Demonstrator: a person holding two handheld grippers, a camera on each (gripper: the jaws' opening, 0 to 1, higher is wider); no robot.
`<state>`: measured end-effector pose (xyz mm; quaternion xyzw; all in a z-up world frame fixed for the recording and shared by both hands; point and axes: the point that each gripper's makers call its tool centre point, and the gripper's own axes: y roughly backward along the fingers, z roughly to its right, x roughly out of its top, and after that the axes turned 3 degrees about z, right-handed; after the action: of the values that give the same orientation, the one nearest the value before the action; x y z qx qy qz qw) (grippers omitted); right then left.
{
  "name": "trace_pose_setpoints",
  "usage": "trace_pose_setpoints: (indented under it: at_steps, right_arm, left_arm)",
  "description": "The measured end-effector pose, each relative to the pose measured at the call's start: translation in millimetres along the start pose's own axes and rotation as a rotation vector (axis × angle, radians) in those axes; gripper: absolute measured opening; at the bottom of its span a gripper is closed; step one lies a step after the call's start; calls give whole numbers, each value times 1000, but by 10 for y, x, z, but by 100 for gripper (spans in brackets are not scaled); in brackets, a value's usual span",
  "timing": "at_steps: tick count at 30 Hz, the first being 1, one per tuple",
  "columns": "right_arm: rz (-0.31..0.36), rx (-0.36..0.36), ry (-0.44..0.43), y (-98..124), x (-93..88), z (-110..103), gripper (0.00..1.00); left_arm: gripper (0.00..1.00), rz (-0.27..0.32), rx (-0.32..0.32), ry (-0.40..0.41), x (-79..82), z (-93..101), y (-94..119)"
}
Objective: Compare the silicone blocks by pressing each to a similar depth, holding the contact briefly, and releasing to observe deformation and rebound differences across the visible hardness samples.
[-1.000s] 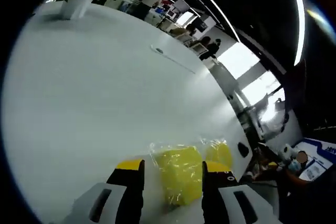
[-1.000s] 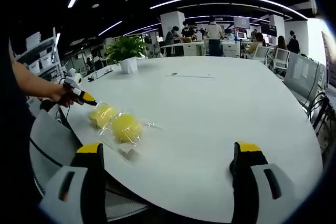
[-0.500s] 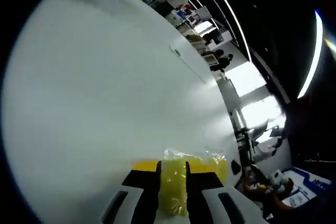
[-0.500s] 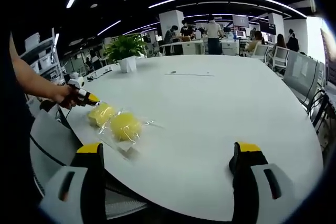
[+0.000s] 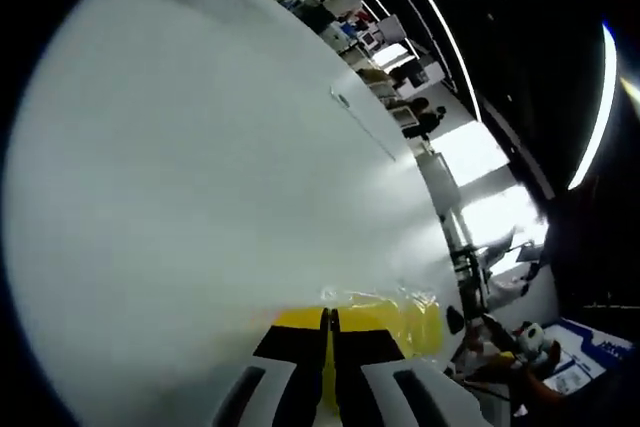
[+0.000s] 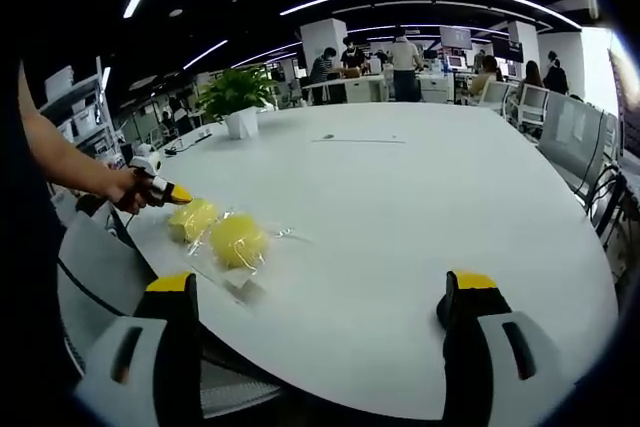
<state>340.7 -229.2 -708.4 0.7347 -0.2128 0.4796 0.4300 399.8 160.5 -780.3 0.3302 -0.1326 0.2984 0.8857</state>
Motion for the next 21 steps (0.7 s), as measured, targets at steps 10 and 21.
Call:
trace_pose_setpoints:
  at_steps: [10, 21]
  right_arm:
    - [6, -5, -8, 3, -7, 20, 97]
    - [18, 2, 0, -4, 41, 16, 97]
  left_arm:
    - [0, 8, 14, -27, -4, -3, 17]
    - [0, 32, -24, 1, 16, 132, 78]
